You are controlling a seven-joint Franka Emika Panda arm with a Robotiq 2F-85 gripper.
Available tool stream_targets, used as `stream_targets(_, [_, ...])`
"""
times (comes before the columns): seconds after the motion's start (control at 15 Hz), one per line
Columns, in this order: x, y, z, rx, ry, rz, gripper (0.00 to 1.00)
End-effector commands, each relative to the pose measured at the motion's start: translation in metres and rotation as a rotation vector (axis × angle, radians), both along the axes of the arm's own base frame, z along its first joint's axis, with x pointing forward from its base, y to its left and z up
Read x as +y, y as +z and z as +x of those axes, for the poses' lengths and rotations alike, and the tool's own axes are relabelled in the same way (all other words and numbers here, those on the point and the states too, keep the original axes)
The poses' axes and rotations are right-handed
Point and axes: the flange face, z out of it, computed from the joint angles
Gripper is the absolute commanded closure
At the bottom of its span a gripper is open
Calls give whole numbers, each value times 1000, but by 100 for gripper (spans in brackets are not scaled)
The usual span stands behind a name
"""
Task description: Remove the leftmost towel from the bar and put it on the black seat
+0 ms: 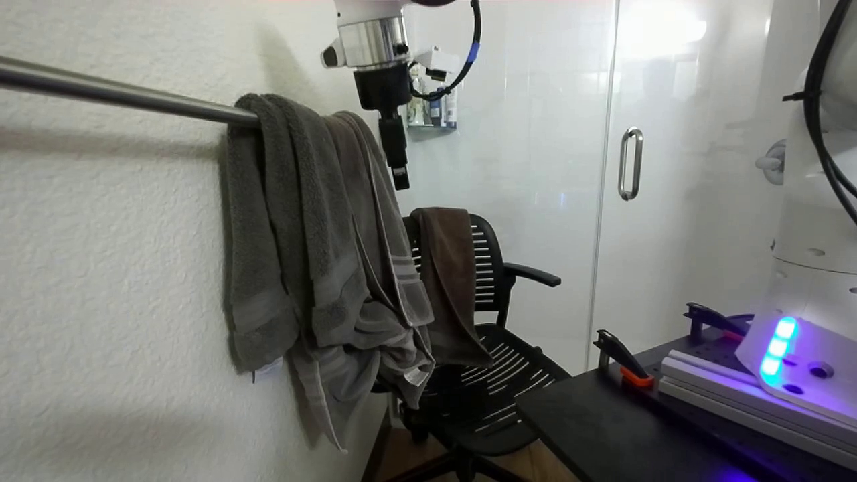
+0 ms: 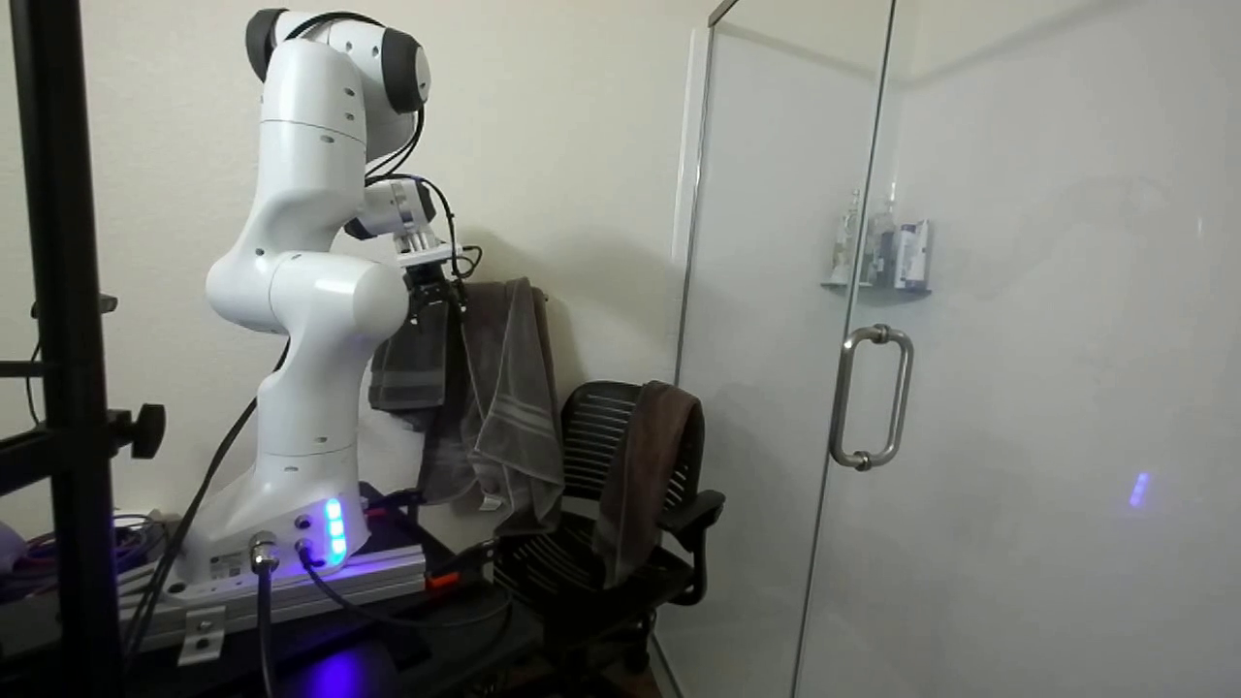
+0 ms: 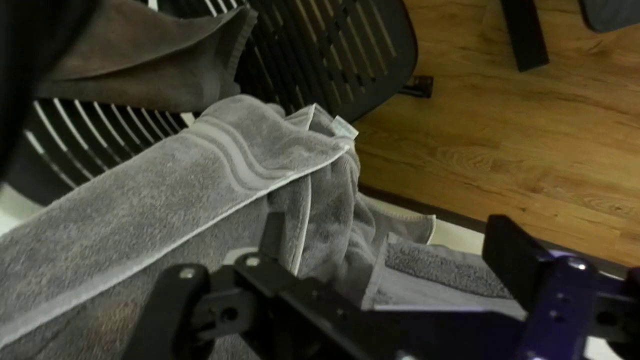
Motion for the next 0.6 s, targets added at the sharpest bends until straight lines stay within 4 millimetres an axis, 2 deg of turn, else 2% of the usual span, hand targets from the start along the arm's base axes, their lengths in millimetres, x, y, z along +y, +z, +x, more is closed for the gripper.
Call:
stream_targets(0.0, [11, 18, -12, -111, 147, 69, 0])
stream_targets(0.27, [23, 32, -14, -182, 230, 302, 0])
stream_targets(0.33, [31, 31, -12, -158, 186, 238, 0])
stream_targets(0.53, [32, 34, -12, -195, 218, 314, 0])
